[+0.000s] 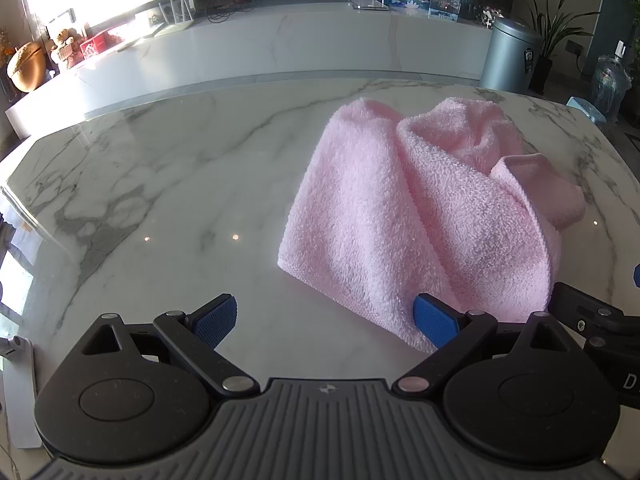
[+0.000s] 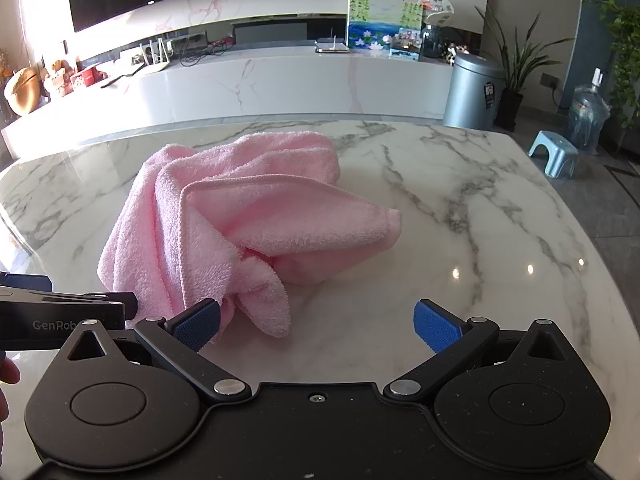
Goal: Fold towel
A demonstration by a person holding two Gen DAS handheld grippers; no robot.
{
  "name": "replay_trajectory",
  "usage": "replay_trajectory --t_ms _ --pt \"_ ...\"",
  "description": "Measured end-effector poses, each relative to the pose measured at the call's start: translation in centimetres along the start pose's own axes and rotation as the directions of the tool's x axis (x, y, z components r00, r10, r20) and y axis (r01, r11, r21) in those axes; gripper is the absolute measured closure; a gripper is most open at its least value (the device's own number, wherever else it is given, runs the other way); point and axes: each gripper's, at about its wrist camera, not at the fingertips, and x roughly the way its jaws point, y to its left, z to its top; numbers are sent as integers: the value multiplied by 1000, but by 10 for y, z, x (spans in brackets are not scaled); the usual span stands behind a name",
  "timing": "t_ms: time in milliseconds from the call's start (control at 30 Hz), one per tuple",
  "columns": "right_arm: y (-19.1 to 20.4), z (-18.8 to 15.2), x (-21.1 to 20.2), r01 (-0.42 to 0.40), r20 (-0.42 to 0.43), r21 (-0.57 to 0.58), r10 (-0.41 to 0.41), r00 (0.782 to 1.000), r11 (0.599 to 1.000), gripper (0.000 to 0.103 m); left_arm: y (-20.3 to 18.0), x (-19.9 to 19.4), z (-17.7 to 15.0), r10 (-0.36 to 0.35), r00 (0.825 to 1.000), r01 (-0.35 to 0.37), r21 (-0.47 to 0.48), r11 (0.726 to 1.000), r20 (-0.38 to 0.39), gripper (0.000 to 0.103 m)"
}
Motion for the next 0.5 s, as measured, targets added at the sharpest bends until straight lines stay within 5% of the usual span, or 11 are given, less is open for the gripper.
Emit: replay_trajectory --t_ms 500 --pt "1 -1 1 -2 -10 -9 2 1000 1000 0 -1 1 -2 7 1000 -7 15 1000 -2 7"
